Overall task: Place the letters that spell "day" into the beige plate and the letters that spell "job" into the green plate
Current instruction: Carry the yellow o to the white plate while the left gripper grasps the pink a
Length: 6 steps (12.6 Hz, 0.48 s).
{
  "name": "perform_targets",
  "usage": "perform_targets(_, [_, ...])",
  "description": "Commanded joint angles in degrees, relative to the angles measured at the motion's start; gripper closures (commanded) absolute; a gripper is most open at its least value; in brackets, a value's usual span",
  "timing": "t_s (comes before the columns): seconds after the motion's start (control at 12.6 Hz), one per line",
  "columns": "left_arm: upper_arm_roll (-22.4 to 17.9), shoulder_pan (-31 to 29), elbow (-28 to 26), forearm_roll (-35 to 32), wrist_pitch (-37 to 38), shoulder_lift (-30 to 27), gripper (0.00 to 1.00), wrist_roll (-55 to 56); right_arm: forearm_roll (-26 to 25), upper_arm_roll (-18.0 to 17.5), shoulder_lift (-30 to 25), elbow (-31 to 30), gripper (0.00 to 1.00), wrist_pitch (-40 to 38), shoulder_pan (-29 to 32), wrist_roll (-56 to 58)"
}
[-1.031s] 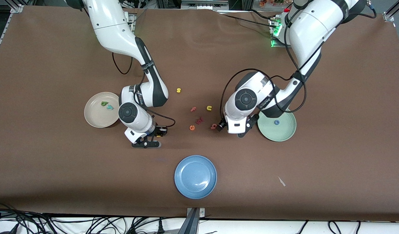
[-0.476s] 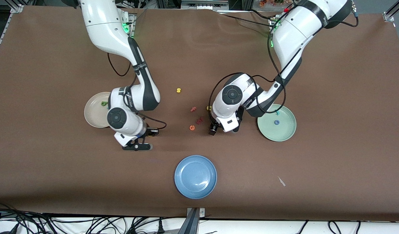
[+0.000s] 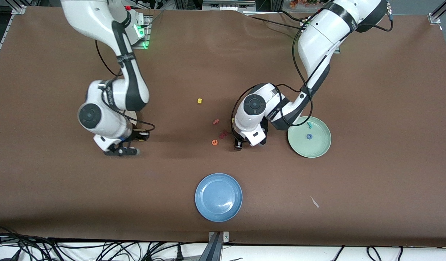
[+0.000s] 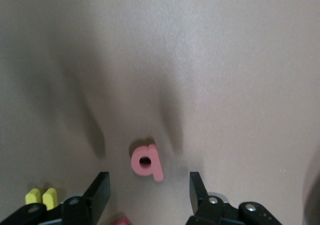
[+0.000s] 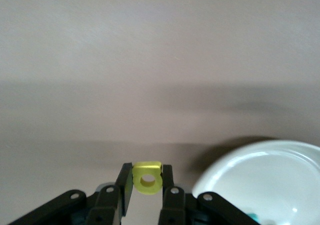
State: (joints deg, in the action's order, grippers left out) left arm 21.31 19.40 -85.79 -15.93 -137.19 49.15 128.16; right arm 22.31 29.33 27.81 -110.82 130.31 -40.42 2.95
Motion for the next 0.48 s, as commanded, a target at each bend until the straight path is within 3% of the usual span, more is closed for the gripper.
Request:
perform_targets(0.0, [-0.83,0.46,0.88,-1.56,-0.45,0.95,0.39,2.09,-0.69,1.33,-6.88,-14.04,0.84,10.03,-0.44,7.38])
perform_targets(0.24, [-0.83,0.55,0.97,-1.65,-1.15,1.83,0.39,2.09,-0.60,4.41,-8.47,-18.54,0.84,11.89,-0.36,14.51])
perform_targets(0.32, [-0.83,0.55,0.97,-1.57,-1.50,1.83,0.41,2.09,-0.60,5.11,-8.65,-18.90,0.65,11.55,-0.36,15.41])
perform_targets(0.4, [-0.83,0.55,0.88,-1.65,-1.51,1.91,0.41,2.09,-0.08,5.55,-8.65,-18.64,0.01,11.03,-0.10,14.89])
